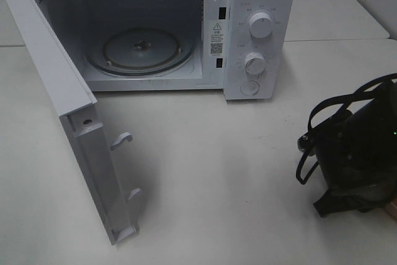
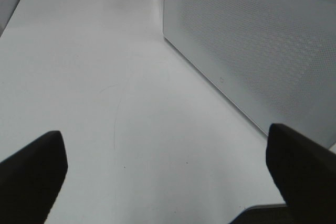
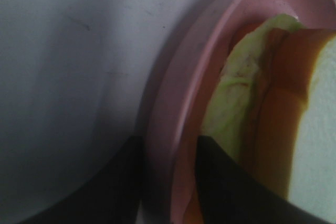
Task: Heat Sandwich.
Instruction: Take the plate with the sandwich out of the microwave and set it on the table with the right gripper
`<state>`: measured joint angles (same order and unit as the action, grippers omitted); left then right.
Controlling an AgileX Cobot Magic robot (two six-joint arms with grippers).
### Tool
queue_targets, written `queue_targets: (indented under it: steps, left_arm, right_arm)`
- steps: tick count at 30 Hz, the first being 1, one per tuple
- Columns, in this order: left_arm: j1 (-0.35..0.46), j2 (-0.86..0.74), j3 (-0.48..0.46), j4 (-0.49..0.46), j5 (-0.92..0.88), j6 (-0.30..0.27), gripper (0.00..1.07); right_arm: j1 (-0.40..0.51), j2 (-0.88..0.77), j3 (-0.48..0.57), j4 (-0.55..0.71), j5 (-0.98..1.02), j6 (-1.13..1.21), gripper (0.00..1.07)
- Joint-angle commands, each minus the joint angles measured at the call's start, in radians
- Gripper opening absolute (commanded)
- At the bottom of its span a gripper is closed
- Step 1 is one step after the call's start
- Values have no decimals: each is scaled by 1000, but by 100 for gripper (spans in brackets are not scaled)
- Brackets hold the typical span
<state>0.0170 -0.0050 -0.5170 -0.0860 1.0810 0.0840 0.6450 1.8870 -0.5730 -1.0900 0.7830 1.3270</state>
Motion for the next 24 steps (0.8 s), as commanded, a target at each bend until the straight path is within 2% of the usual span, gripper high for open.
queue_targets:
  steps: [1, 9, 10, 12, 14, 20, 24]
  left_arm:
    - [2, -6, 1, -2, -12, -3, 97]
    - [2, -6, 1, -2, -12, -3, 97]
    - [2, -6, 1, -2, -12, -3, 97]
    - [2, -6, 1, -2, -12, -3, 97]
    - [2, -6, 1, -2, -12, -3, 97]
    - [2, -6, 1, -2, -12, -3, 97]
    - [2, -6, 1, -2, -12, -3, 97]
  right_arm:
    - [-4, -17, 2, 39, -37, -38, 49]
    - [-3, -60, 2, 102, -61, -132, 64]
    - [-3, -75, 2, 121, -63, -158, 70]
    - [-3, -83, 2, 126, -63, -167, 72]
    - [-3, -121, 2, 145, -59, -195, 78]
    - [-2, -190, 2, 215, -51, -298, 79]
    - [-2, -297, 2, 298, -44, -415, 79]
